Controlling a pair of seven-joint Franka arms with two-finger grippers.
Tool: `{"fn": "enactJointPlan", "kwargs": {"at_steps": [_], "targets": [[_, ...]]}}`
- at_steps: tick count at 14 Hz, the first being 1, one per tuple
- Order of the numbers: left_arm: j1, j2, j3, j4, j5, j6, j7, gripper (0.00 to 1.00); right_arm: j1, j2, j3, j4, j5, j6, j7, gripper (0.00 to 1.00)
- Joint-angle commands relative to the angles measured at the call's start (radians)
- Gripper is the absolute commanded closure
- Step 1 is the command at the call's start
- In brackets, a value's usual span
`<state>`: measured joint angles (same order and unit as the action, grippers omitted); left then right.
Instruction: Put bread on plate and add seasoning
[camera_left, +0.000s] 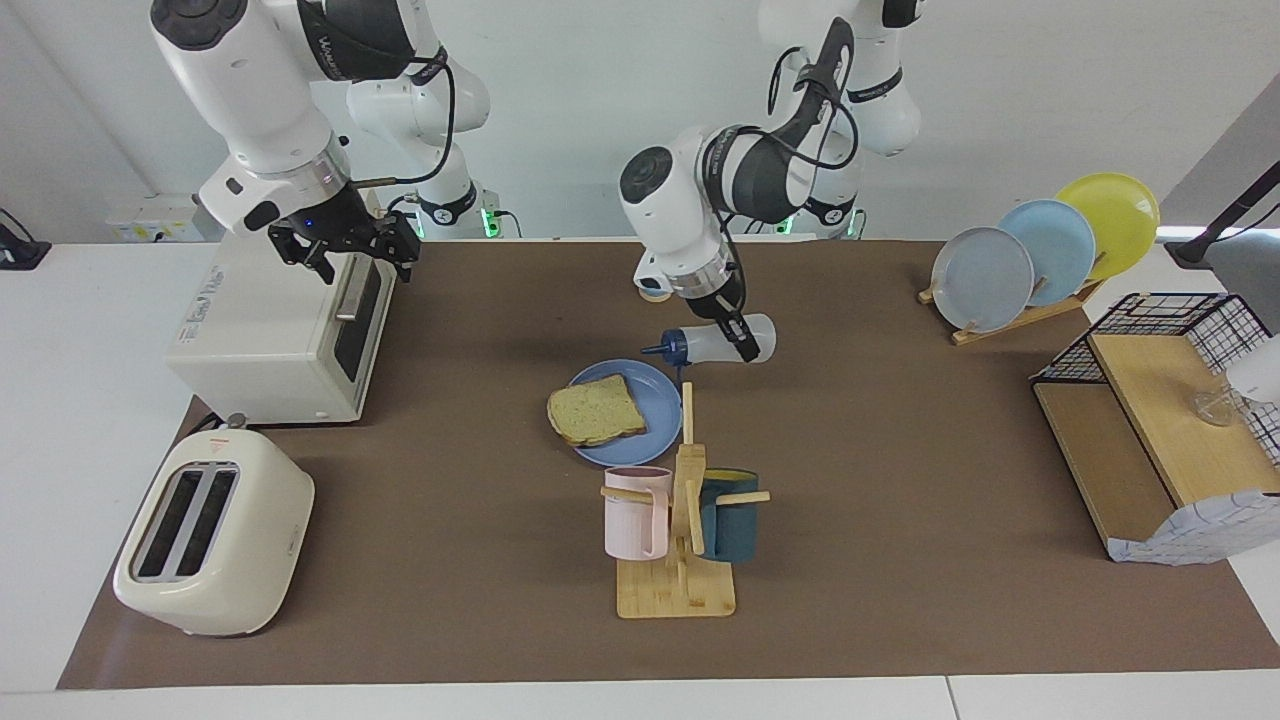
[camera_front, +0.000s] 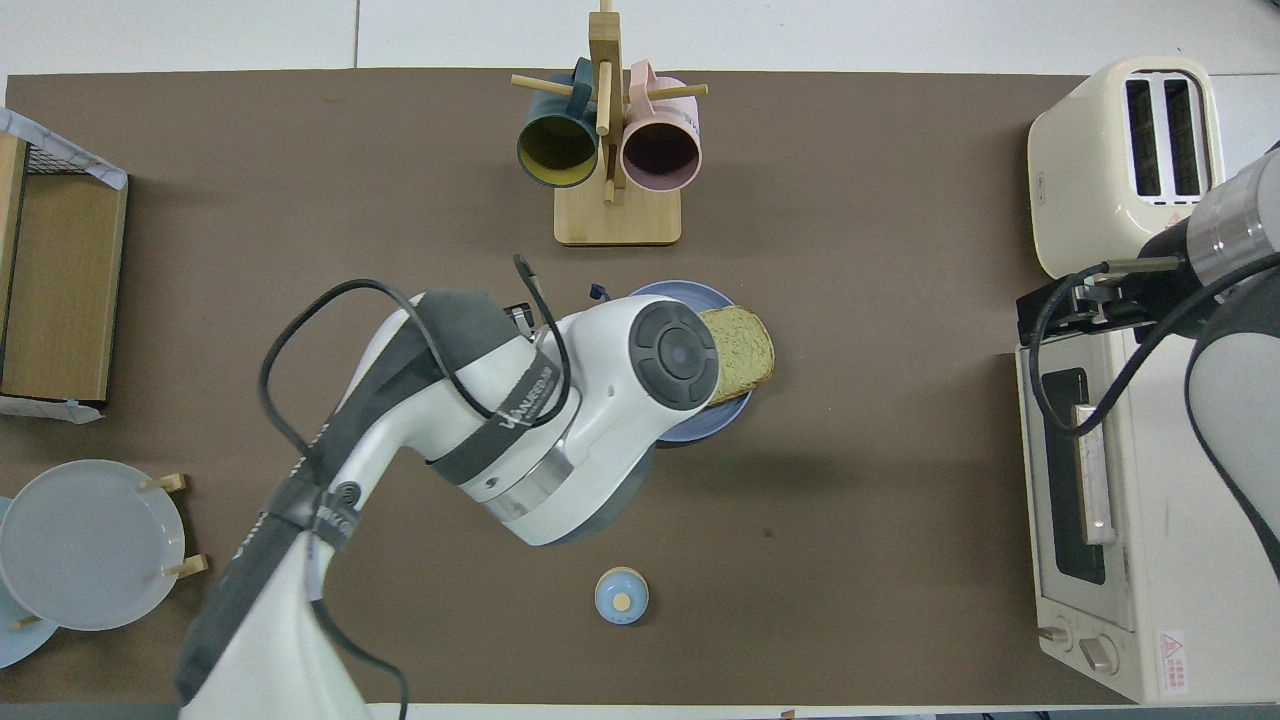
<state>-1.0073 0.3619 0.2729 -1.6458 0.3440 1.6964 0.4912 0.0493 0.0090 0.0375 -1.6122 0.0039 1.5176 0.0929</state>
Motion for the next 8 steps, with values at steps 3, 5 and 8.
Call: {"fn": "enactJointPlan", "kwargs": {"at_steps": [3, 5, 8], "targets": [[-0.066, 0.163, 0.019, 0.152, 0.185, -0.127, -0.011, 1.00, -0.016, -0.001, -0.016, -0.012, -0.024, 0.036, -0.022, 0.00], [-0.085, 0.173, 0.020, 0.159, 0.207, -0.145, -0.011, 1.00, -0.022, -0.001, -0.016, -0.009, -0.024, 0.041, -0.024, 0.00], [-0.079, 0.441, 0.025, 0.475, 0.240, -0.352, -0.008, 1.00, -0.022, -0.001, -0.019, -0.009, -0.024, 0.026, -0.025, 0.00]]}}
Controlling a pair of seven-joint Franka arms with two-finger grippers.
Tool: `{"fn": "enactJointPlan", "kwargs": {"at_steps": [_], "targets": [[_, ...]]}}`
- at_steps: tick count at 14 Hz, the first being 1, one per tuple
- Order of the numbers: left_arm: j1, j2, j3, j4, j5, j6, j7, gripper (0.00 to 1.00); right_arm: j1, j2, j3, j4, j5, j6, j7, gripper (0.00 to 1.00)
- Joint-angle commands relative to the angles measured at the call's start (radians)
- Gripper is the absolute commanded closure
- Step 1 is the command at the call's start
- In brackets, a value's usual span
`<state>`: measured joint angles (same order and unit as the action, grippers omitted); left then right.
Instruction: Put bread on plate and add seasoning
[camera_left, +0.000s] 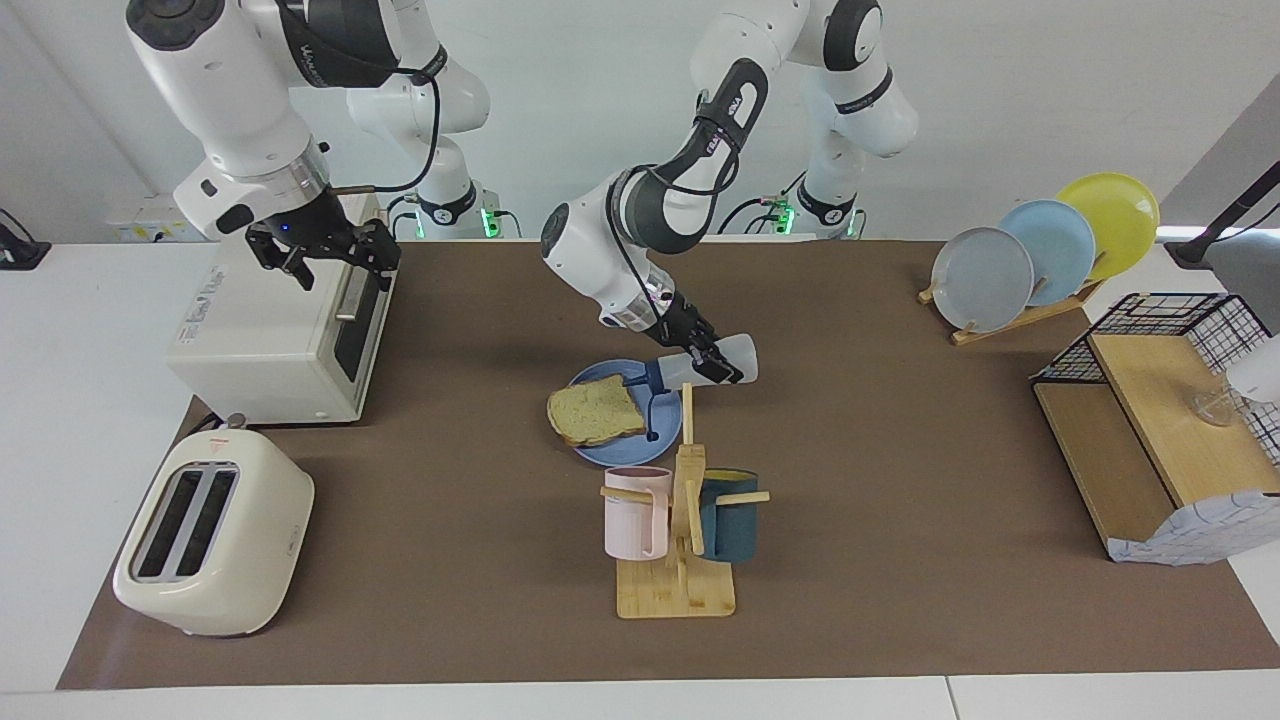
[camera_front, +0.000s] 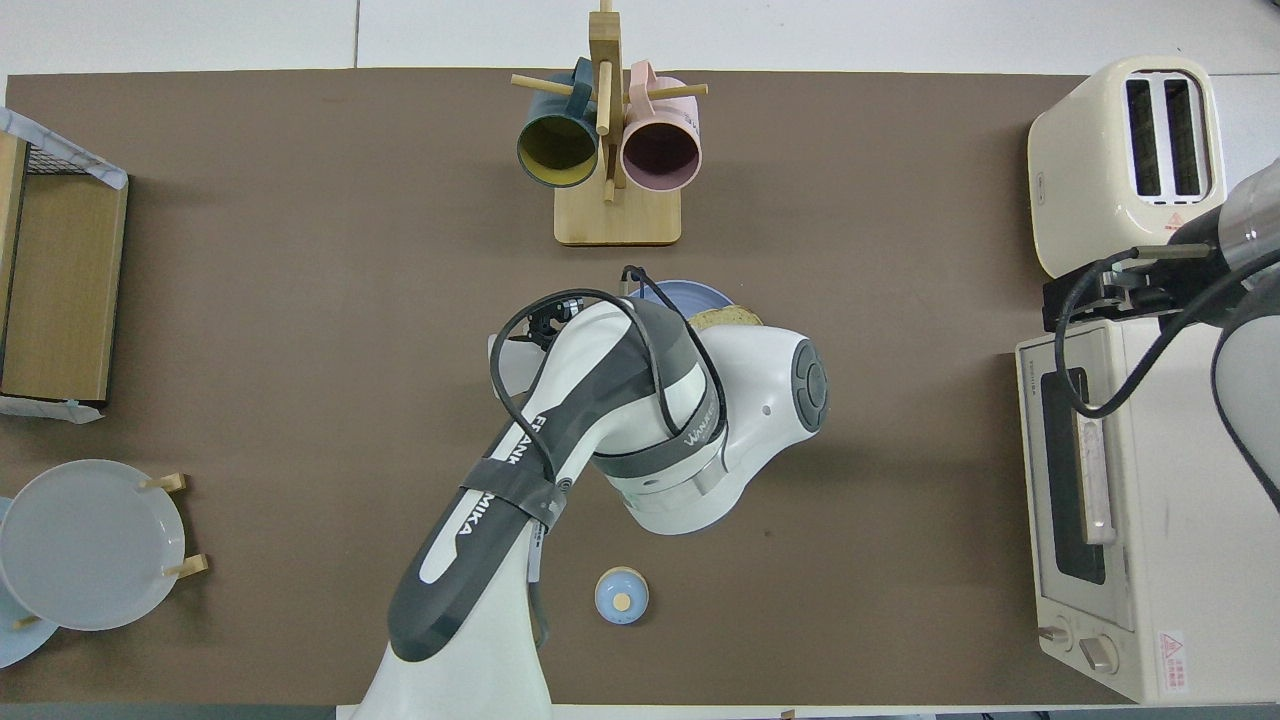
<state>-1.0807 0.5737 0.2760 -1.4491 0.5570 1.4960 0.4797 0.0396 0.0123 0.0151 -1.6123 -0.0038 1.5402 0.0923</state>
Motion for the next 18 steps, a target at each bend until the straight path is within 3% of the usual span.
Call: {"fn": "enactJointPlan", "kwargs": {"at_steps": [1, 4, 14, 18], "targets": [[0.002, 0.253, 0.028, 0.317, 0.038, -0.198, 0.005, 1.00, -0.012, -0.006, 0.000, -0.009, -0.015, -0.005, -0.023, 0.00], [-0.037, 0.320, 0.025, 0.319, 0.258, -0.281, 0.057, 1.00, -0.020, -0.002, -0.015, -0.006, -0.004, 0.008, -0.026, 0.00], [-0.093, 0.324, 0.035, 0.322, 0.293, -0.180, 0.099, 1.00, -0.030, -0.003, -0.018, -0.008, -0.008, 0.024, -0.100, 0.00], [-0.100, 0.321, 0.029, 0.316, 0.360, -0.157, 0.124, 1.00, -0.029, -0.003, -0.018, -0.008, -0.012, 0.029, -0.094, 0.00]]}}
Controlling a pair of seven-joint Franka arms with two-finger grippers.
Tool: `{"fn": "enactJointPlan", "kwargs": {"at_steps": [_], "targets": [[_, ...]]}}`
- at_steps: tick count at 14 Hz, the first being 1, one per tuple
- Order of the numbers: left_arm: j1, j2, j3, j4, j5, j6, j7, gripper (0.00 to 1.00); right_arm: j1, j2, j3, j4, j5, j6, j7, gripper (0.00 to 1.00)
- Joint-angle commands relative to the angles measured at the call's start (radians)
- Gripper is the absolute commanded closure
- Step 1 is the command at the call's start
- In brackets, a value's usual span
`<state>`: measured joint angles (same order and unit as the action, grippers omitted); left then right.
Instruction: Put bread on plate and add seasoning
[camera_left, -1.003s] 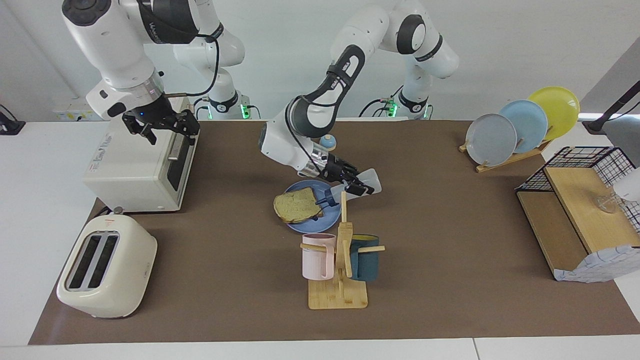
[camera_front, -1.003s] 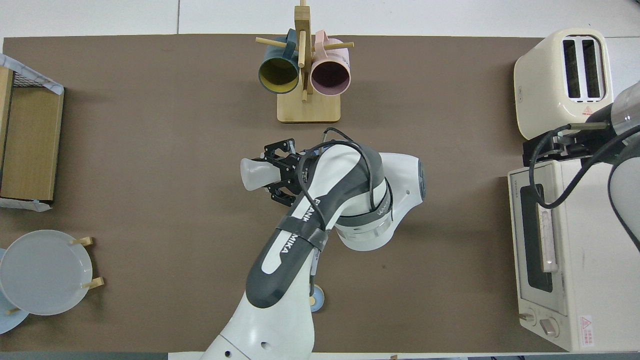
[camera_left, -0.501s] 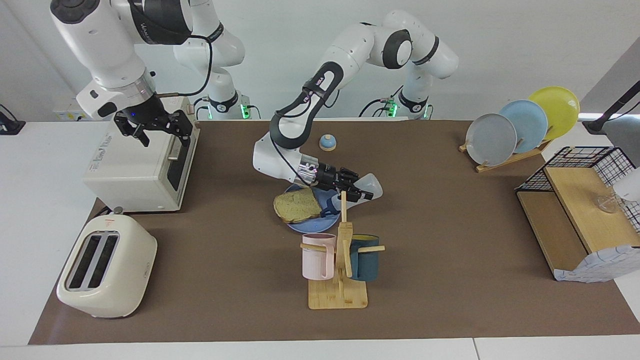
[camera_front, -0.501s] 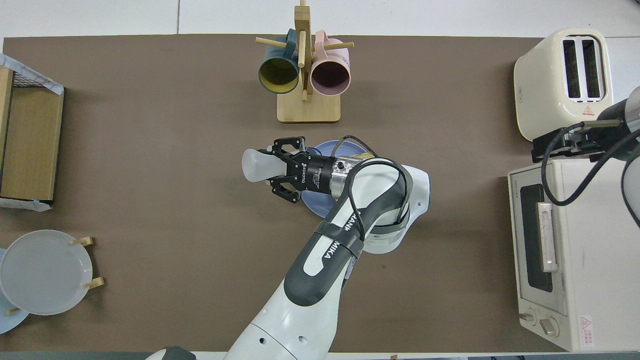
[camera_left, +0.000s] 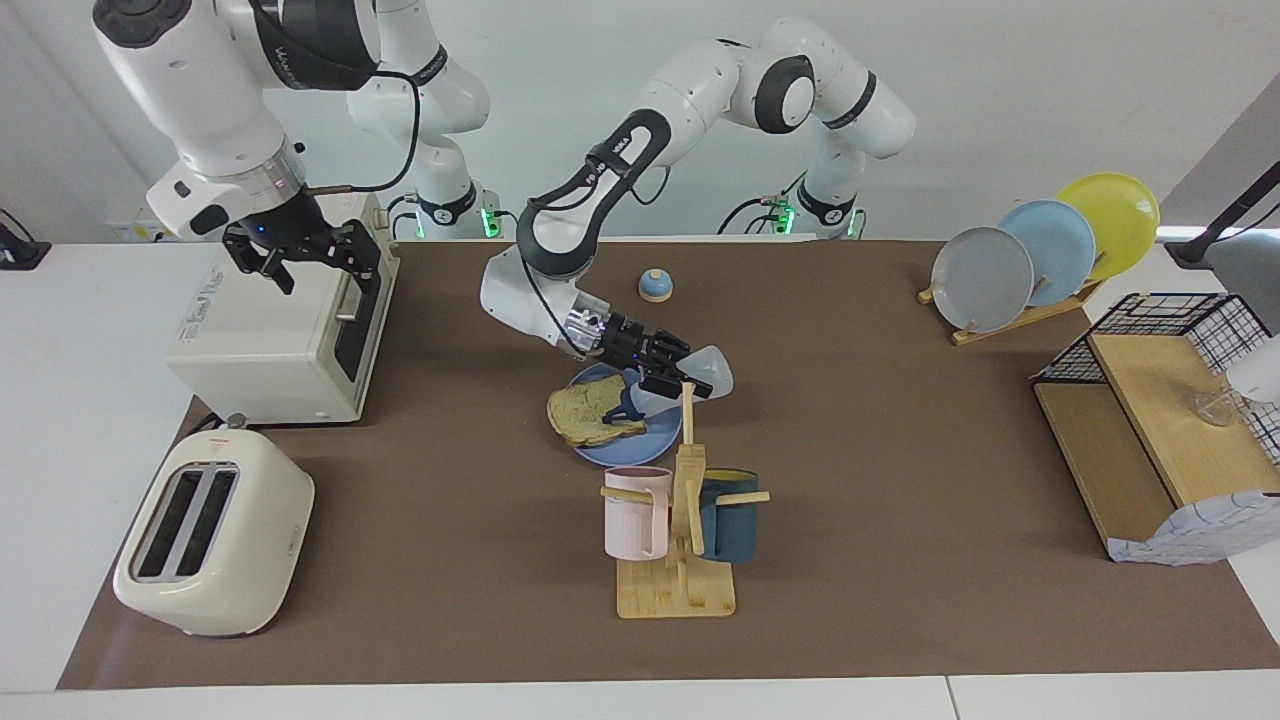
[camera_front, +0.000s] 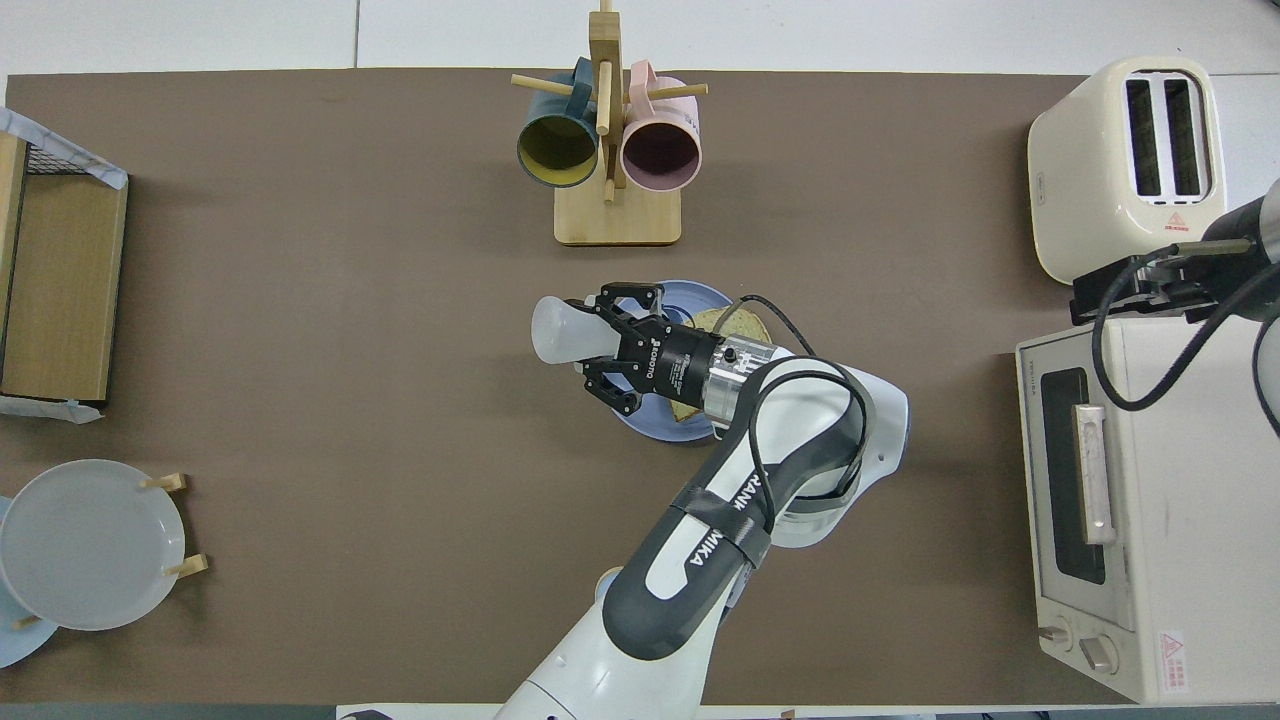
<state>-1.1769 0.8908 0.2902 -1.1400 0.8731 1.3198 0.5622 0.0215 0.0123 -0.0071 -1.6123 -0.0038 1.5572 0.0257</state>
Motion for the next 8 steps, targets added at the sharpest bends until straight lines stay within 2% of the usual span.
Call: {"fn": "enactJointPlan", "kwargs": {"at_steps": [1, 4, 7, 8], "targets": [[-0.004, 0.003, 0.014, 0.002, 0.070, 0.024, 0.053, 1.00, -0.009, -0.005, 0.004, -0.008, -0.012, 0.015, -0.027, 0.00], [-0.003, 0.002, 0.020, -0.029, 0.089, 0.021, 0.070, 1.00, -0.009, -0.005, 0.004, -0.008, -0.012, 0.017, -0.024, 0.00], [-0.003, -0.038, 0.020, -0.142, 0.147, 0.025, 0.080, 1.00, -0.011, -0.006, 0.004, -0.011, -0.012, 0.017, -0.029, 0.00], [0.003, -0.039, 0.020, -0.147, 0.150, 0.026, 0.079, 1.00, -0.011, -0.006, 0.004, -0.011, -0.012, 0.017, -0.030, 0.00]]}}
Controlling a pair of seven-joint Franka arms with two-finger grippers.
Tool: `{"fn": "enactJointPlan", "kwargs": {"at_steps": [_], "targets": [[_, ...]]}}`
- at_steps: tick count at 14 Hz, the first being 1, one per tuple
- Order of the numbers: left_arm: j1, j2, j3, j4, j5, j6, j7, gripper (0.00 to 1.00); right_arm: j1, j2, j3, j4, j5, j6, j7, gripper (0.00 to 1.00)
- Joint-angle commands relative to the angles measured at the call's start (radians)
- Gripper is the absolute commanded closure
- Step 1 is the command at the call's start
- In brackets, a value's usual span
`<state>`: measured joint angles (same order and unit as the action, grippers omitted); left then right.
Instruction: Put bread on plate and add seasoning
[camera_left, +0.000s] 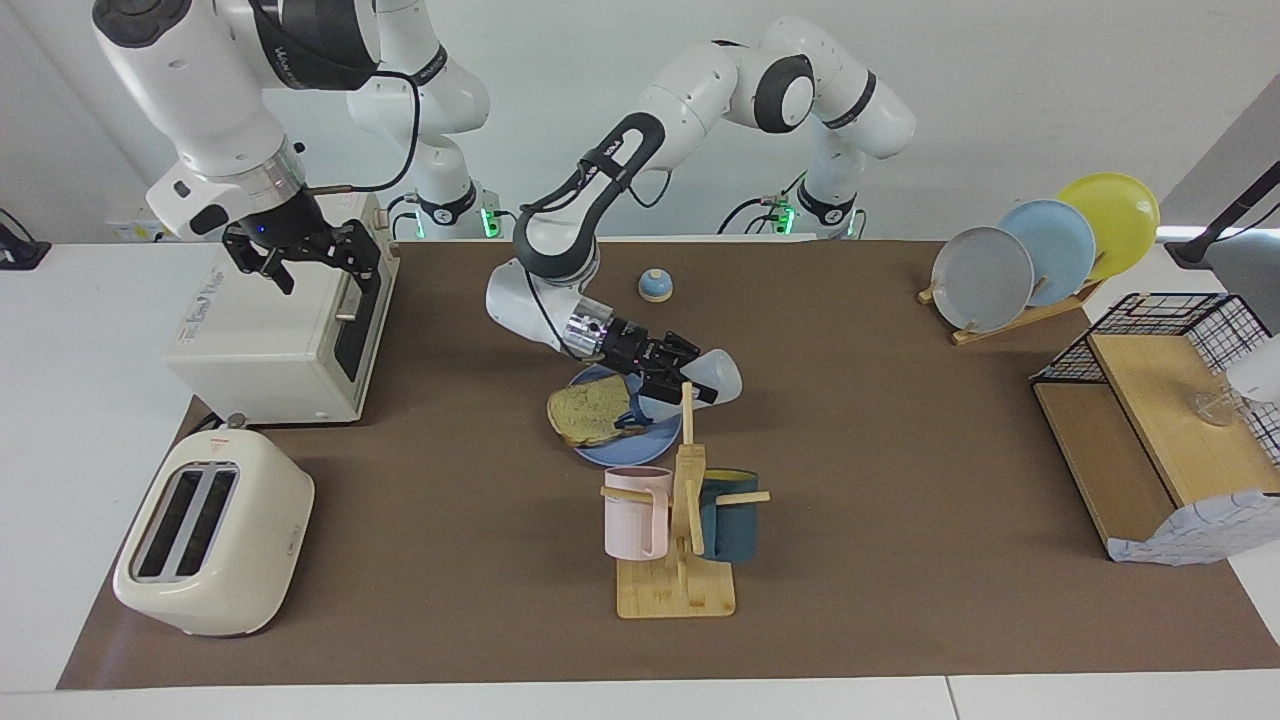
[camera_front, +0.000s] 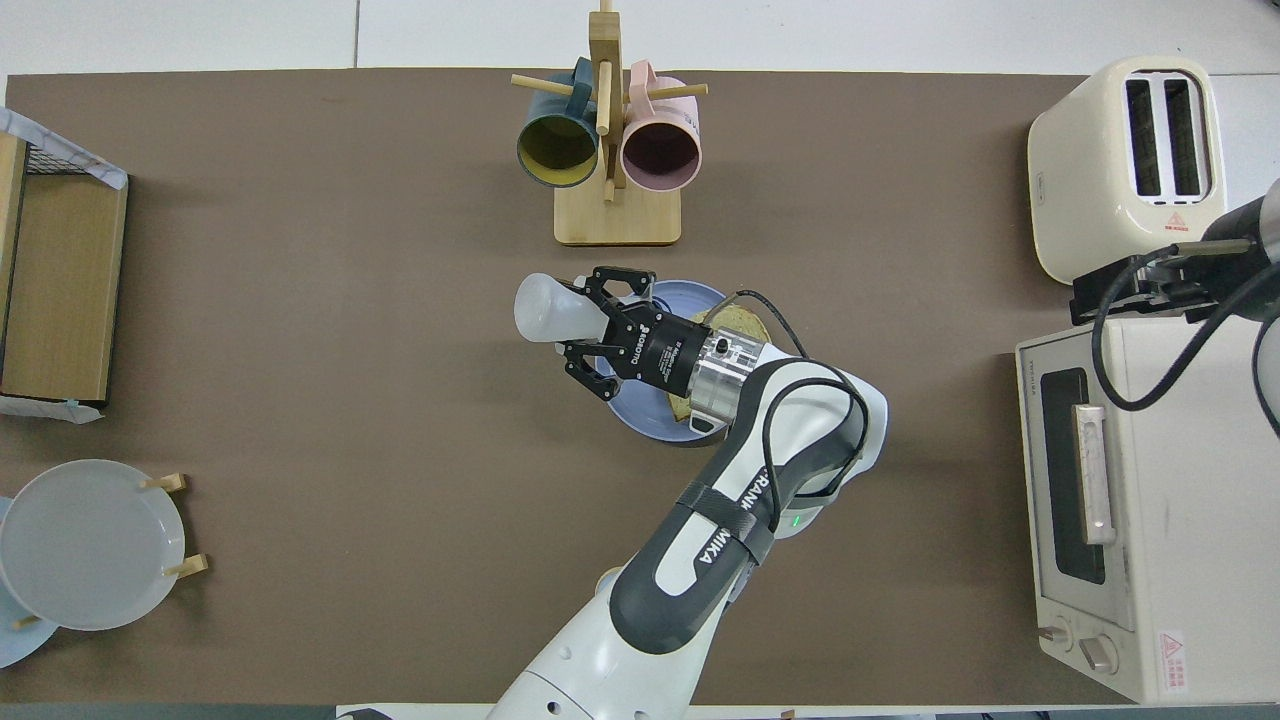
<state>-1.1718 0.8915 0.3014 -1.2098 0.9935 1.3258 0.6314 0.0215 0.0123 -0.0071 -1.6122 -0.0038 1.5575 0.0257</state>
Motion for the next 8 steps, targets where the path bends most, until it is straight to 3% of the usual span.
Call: {"fn": "enactJointPlan", "kwargs": {"at_steps": [1, 8], "targets": [[0.004, -0.040, 0.008, -0.077, 0.030, 0.021, 0.010, 1.00, -0.011, -0.006, 0.004, -0.011, -0.012, 0.016, -0.030, 0.00], [-0.035, -0.034, 0.001, -0.001, -0.002, 0.007, 0.011, 1.00, -0.011, -0.006, 0.004, -0.011, -0.012, 0.015, -0.033, 0.00]]}}
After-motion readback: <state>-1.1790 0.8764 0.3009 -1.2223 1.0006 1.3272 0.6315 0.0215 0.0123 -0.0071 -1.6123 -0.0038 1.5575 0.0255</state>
